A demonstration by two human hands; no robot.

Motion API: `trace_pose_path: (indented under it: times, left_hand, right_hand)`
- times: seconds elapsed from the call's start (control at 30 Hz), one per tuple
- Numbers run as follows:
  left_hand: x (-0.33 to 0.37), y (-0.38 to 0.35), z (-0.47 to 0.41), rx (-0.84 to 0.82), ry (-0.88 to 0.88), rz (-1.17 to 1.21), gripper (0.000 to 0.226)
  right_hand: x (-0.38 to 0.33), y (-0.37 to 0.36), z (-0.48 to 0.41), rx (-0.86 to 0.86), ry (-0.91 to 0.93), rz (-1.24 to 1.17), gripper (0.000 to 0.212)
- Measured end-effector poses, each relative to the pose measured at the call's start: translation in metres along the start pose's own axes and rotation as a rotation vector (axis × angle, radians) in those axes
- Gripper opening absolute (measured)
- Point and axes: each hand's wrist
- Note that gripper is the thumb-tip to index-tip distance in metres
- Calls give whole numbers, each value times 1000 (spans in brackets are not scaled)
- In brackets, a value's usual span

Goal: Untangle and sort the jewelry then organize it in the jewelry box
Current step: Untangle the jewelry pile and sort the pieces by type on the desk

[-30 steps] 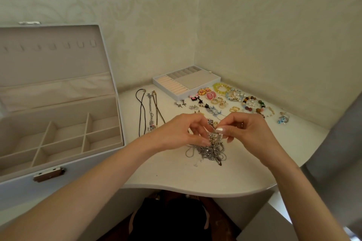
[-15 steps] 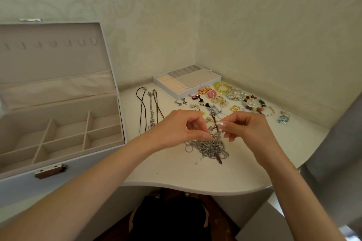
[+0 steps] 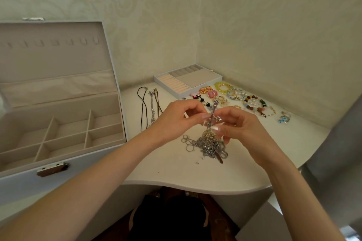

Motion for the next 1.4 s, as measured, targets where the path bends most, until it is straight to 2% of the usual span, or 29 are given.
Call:
trace_pose_path:
  times: [0.17,0.3,0.47,0.57,0.67,0.73,0.83,0.87,0.93,1.07,1.2,1.33,1.4]
  left_hand:
    - [-5,2,-1,27,16,-70,9]
    - [-7,0,0,72,34,-90,15]
    - [-5,-2,-1,99,172,173,13]
    - [-1,-3,-1,56,178,241,13]
    - [1,-5,1,24,149,250,13]
    - [1,-5,0,2,165,216,7]
    - [0,-6,-1,-102,180,166,36]
    - [2,-7,-1,-147,170,162,41]
    - [3,-9,0,-184,151,141,36]
    - [1,-6,1,-117,146,129,5]
    - [-4,-2,1,-105,176,106,9]
    - [-13,-2,0,17,222,83,4]
    - [-14,-1,-1,83,252,149,8]
  right_hand:
    - [6,-1,-1,46,27,-9,21]
    - [3,-1,-2,104,68,-53,26]
    - [2,-1,-2,153,67,58,19]
    - [0,-3,-2,143,84,3,16]
    - [-1,-3,-4,158,112,-15,3]
    - [-3,-3,-5,170,133,-12,9]
    - [-8,-4,-6,165,163,-24,13]
    - [-10,-4,-6,163,169,-31,13]
    - [-13,-4,-7,163,181,-42,12]
    - [-14,1,-8,163,138,-244,15]
    - [-12,3,-7,206,131,-267,24]
    - [-8,7,-7,233,167,-266,36]
    - [-6,11,-8,233,187,-287,33]
Point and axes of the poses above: each hand's wrist, its own z-axis away from the middle knuckle, its own y-axis out of the back of the hand, x = y × z, and after that the axes turned 6 degrees about x, right-handed
